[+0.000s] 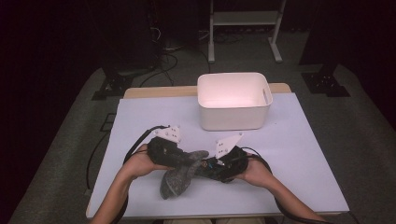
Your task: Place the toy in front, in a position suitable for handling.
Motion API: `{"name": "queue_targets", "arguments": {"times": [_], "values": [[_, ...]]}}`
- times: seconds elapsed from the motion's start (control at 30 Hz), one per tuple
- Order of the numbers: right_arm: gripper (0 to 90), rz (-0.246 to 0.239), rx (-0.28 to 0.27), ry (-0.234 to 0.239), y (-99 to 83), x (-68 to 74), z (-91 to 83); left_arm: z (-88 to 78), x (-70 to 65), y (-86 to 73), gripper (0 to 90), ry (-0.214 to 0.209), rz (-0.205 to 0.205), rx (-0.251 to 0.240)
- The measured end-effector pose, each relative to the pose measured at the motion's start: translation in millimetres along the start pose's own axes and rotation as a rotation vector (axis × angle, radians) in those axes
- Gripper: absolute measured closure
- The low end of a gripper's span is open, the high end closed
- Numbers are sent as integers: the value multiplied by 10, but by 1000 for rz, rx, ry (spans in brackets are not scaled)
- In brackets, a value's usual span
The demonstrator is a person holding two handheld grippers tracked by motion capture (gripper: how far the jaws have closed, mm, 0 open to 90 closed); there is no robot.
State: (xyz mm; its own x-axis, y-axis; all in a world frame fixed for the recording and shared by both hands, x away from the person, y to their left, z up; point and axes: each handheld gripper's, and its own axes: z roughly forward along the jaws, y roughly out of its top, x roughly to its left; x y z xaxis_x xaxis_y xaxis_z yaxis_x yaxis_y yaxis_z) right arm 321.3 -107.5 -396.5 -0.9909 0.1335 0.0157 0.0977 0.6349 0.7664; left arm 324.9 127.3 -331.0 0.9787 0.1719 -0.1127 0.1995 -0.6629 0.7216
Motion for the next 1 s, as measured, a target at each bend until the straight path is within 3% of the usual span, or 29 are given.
{"name": "queue_targets", "arguments": {"times": [0.17, 0.5, 0.63, 0.83, 1.0], "values": [[562, 16, -51, -9, -140, 4, -100, 124, -10, 160, 795, -15, 36, 38], [563, 35, -72, -29, -365, 17, -166, 329, -4, 310, 794, -41, 54, 85], [562, 50, -106, -32, -443, 22, -221, 359, -23, 395, 793, -42, 66, 92], [563, 40, -92, -48, -456, 41, -285, 336, -49, 456, 793, -37, 76, 83], [561, 23, -65, -72, -482, 75, -413, 392, -50, 413, 790, -32, 84, 113]]}}
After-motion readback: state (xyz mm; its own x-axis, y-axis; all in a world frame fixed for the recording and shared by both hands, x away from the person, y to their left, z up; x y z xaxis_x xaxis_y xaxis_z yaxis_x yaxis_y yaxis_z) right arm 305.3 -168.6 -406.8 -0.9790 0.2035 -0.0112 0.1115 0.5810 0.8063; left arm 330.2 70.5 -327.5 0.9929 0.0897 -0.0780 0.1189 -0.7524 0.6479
